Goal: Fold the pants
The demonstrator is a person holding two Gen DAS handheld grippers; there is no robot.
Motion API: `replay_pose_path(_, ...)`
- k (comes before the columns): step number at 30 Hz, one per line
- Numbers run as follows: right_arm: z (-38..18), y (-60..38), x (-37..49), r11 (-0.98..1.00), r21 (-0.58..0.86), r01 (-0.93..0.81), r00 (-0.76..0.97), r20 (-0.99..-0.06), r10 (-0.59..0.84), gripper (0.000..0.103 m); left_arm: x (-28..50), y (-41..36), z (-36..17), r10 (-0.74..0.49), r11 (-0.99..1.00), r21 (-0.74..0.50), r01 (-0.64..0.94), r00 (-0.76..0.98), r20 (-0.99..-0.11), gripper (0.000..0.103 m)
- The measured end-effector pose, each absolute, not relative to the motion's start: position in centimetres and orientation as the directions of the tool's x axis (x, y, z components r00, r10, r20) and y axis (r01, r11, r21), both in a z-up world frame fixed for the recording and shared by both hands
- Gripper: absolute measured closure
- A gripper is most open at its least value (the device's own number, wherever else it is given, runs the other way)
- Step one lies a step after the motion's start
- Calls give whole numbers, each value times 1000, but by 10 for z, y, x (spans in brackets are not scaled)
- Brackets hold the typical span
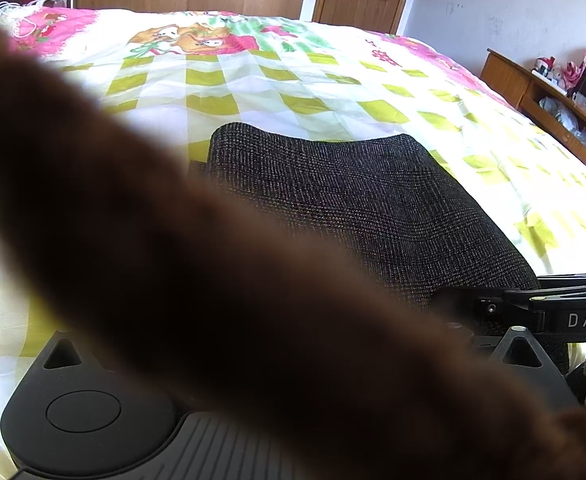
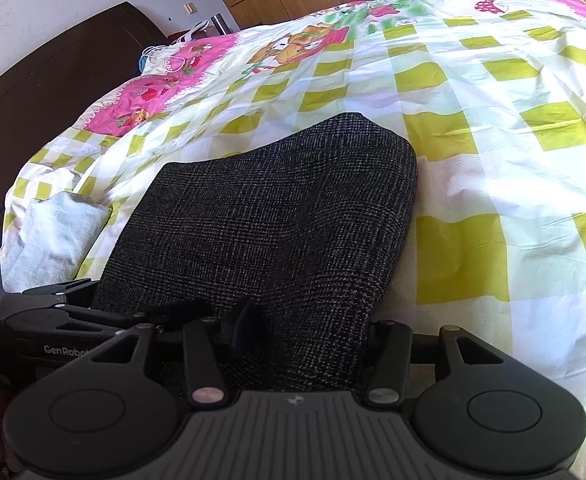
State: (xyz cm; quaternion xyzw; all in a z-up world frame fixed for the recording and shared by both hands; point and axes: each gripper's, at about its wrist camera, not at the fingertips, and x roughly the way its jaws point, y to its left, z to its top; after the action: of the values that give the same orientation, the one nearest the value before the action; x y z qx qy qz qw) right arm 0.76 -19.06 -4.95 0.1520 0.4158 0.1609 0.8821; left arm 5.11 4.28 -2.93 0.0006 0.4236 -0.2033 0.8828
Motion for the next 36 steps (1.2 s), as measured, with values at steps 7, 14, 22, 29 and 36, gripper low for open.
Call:
replay_pose_path(7, -49, -188, 8, 905, 391, -170, 609, -680, 408, 41, 53, 42, -32, -349, 922, -171, 347, 556, -754, 0)
replay_pose_path(14, -40, -194, 1, 892, 413, -183, 647, -633, 426, 56, 49, 43, -27, -364, 918, -178, 355, 574, -733, 1)
replay_pose_path(22, -35, -193, -1, 894, 402, -197, 659, -621, 425, 60, 41, 50, -13, -408, 908, -224, 354, 624, -666, 3)
replay_pose_path(29, -49, -207, 11, 862, 489, -132, 610, -645, 459, 52, 42, 34, -23, -324, 925, -107, 364, 610, -723, 2)
replay_pose_path(36, -56, -207, 18, 843, 521, -135, 585, -645, 493, 42, 51, 55, -23, -339, 937, -205, 283, 596, -728, 1)
